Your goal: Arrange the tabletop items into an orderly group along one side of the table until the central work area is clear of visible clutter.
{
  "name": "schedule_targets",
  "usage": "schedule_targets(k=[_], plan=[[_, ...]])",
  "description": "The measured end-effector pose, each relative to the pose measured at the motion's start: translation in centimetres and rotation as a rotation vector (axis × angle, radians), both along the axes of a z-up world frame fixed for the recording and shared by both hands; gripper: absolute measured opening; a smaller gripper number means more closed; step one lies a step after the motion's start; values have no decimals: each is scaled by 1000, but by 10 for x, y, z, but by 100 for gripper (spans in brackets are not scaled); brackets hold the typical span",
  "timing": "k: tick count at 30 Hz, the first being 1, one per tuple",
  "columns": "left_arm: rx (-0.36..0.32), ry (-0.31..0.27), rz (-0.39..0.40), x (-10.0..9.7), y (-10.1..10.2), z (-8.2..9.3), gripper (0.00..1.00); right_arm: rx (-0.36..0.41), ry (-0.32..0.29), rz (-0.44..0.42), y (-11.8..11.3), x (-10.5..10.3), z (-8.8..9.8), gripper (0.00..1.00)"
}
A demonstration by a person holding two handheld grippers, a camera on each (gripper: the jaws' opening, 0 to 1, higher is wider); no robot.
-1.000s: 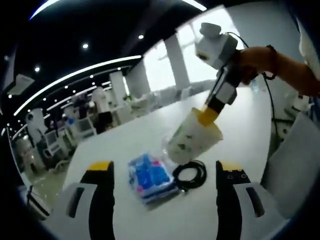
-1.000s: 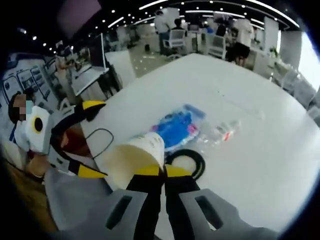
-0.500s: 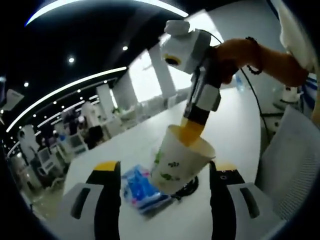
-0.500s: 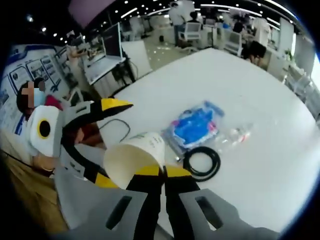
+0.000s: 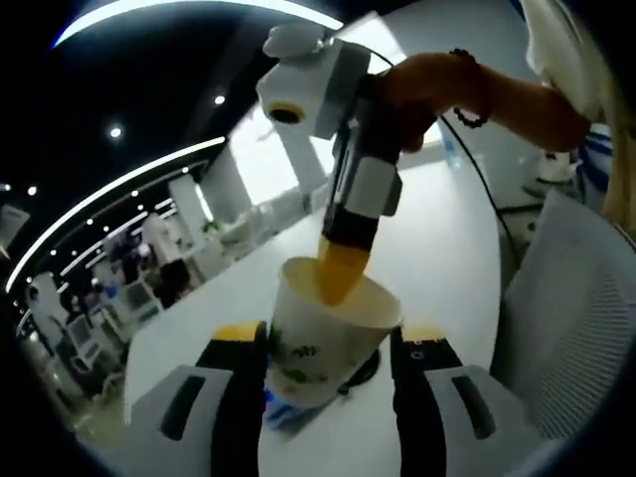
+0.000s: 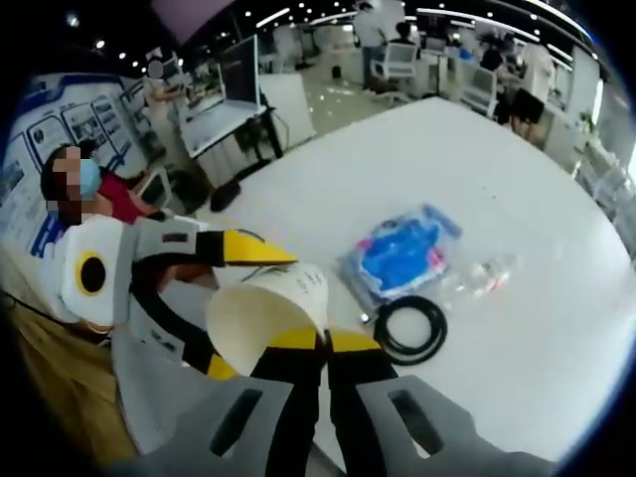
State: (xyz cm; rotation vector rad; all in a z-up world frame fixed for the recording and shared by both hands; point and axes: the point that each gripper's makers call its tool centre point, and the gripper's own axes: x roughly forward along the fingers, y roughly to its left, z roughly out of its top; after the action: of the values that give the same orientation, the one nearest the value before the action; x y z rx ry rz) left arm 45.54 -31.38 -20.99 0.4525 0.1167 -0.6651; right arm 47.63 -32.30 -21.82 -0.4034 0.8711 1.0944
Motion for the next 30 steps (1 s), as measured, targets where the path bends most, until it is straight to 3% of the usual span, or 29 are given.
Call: schedule_targets(k=[4, 7, 13, 15, 18, 21, 23, 30], plan=[[19, -1, 4, 0, 1, -2, 46, 1, 2, 12, 1, -1, -1, 2], [-42, 43, 4, -1, 1, -2, 46, 6, -1, 15, 1, -1, 0, 2], [-45, 33, 17, -1, 4, 0, 43, 63, -17, 21, 7, 2, 6, 3], [-90, 57, 5, -3, 0, 1, 42, 126, 12, 18, 15, -1, 10, 8], [-92, 69, 3, -3, -1, -1, 41, 221, 42, -8, 23, -2, 19, 22], [-99, 83, 10, -1, 1, -3, 40, 228, 39, -28, 20, 2, 19, 29], [-178, 135, 14, -2, 1, -3, 40, 238, 14, -56, 18, 7, 20, 33], [-242, 160, 64, 4, 13, -3, 40, 294, 24, -135, 7, 17, 23, 48]])
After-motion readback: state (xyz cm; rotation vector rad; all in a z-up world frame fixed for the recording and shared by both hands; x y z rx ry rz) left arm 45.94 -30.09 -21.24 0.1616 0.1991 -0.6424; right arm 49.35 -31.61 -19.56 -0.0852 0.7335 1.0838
